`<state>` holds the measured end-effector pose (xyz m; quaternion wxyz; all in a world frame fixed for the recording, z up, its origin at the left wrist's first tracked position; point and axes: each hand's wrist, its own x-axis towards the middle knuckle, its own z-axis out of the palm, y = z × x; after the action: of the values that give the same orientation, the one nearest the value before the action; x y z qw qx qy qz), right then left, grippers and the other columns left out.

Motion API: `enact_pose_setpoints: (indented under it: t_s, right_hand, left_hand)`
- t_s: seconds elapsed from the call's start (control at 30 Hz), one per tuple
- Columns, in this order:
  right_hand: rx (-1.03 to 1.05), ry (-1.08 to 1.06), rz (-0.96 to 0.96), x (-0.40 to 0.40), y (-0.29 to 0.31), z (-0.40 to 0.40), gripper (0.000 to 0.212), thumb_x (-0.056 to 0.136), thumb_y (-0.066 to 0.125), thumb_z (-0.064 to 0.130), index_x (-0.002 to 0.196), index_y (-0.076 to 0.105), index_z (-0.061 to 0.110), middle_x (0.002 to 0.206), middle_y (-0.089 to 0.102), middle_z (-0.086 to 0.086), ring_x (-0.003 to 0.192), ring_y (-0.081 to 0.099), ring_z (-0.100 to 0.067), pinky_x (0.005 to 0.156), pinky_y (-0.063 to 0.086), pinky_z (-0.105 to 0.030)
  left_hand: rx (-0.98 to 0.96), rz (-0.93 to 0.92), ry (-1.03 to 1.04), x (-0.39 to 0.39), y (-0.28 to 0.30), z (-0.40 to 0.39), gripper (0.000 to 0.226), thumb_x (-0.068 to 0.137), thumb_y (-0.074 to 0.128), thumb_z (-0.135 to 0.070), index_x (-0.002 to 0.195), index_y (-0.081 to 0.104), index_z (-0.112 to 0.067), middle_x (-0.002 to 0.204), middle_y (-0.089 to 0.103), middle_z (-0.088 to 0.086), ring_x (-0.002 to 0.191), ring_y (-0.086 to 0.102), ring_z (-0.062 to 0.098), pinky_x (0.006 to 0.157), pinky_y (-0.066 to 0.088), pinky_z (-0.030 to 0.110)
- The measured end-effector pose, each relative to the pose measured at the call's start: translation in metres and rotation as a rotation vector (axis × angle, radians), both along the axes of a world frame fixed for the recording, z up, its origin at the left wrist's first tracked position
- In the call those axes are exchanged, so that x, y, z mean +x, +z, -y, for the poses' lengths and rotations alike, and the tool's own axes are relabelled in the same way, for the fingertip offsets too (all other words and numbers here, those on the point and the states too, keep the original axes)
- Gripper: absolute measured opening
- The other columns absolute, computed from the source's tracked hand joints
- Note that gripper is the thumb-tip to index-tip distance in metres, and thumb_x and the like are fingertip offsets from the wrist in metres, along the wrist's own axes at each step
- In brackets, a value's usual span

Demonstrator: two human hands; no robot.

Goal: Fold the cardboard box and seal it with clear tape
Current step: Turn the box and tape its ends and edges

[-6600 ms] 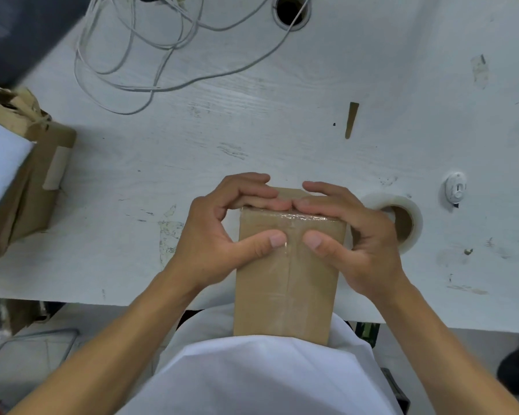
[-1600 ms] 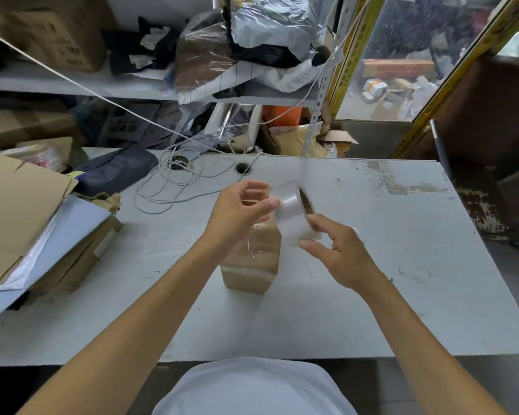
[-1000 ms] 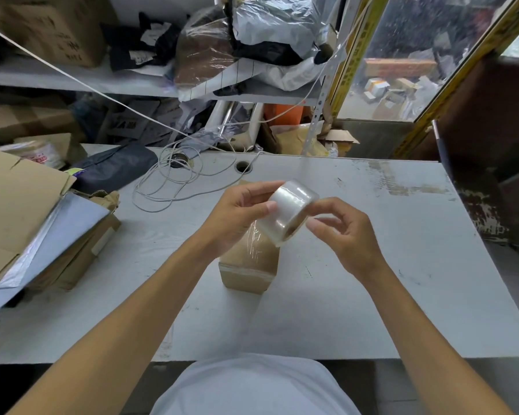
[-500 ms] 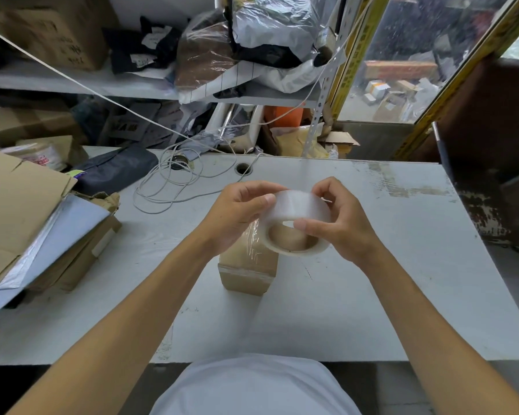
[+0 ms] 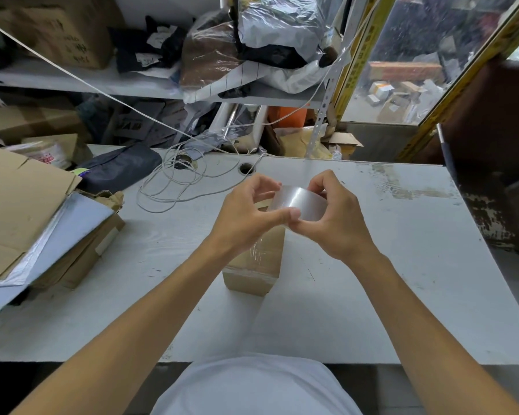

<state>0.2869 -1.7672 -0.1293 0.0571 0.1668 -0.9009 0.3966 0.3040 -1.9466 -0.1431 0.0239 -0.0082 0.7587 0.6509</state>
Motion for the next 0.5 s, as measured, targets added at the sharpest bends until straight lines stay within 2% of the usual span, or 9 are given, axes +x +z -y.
enact_pose_setpoints:
  t_s: [0.1, 0.23, 0.37, 0.43, 0.5]
  right_hand:
    - [0.008, -0.010, -0.016, 0.000, -0.001, 0.001, 0.053, 0.071, 0.086, 0.042, 0.100, 0.048, 0.020, 0.094, 0.054, 0.004, 0.080, 0.056, -0.016, 0.064, 0.058, -0.035]
    - [0.005, -0.003, -0.010, 0.001, -0.004, -0.001, 0.056, 0.068, 0.086, 0.047, 0.100, 0.049, 0.020, 0.092, 0.054, 0.006, 0.081, 0.057, -0.017, 0.063, 0.056, -0.035]
    - [0.014, -0.002, 0.005, 0.001, -0.006, -0.001, 0.057, 0.068, 0.086, 0.047, 0.101, 0.048, 0.020, 0.093, 0.054, 0.005, 0.083, 0.057, -0.018, 0.065, 0.057, -0.036]
    - [0.016, 0.012, 0.040, 0.002, -0.006, -0.001, 0.059, 0.067, 0.086, 0.049, 0.101, 0.048, 0.020, 0.093, 0.054, 0.004, 0.083, 0.056, -0.020, 0.066, 0.057, -0.038]
    - [-0.039, 0.047, 0.110, 0.002, -0.005, -0.003, 0.058, 0.067, 0.086, 0.050, 0.102, 0.050, 0.021, 0.091, 0.055, 0.006, 0.082, 0.056, -0.020, 0.066, 0.057, -0.035]
  left_hand:
    - [0.013, -0.022, -0.001, -0.001, -0.002, 0.001, 0.041, 0.064, 0.087, -0.039, 0.089, 0.061, -0.019, 0.127, 0.067, -0.001, 0.119, 0.062, 0.009, 0.100, 0.053, 0.046]
    - [0.090, -0.030, -0.022, -0.004, -0.009, 0.004, 0.020, 0.069, 0.073, -0.041, 0.072, 0.065, -0.023, 0.121, 0.070, 0.011, 0.123, 0.060, 0.007, 0.103, 0.049, 0.053]
    - [0.092, -0.022, -0.040, -0.005, -0.009, 0.004, 0.010, 0.074, 0.072, -0.030, 0.065, 0.066, -0.030, 0.116, 0.071, 0.008, 0.124, 0.058, 0.004, 0.106, 0.046, 0.052]
    - [0.101, -0.015, -0.046, -0.006, -0.010, 0.005, 0.009, 0.076, 0.069, -0.024, 0.068, 0.065, -0.024, 0.113, 0.071, 0.002, 0.123, 0.059, 0.004, 0.106, 0.046, 0.049]
    - [0.108, -0.006, -0.048, -0.007, -0.011, 0.008, 0.009, 0.078, 0.067, -0.022, 0.071, 0.063, -0.017, 0.119, 0.068, 0.000, 0.122, 0.060, 0.007, 0.107, 0.046, 0.048]
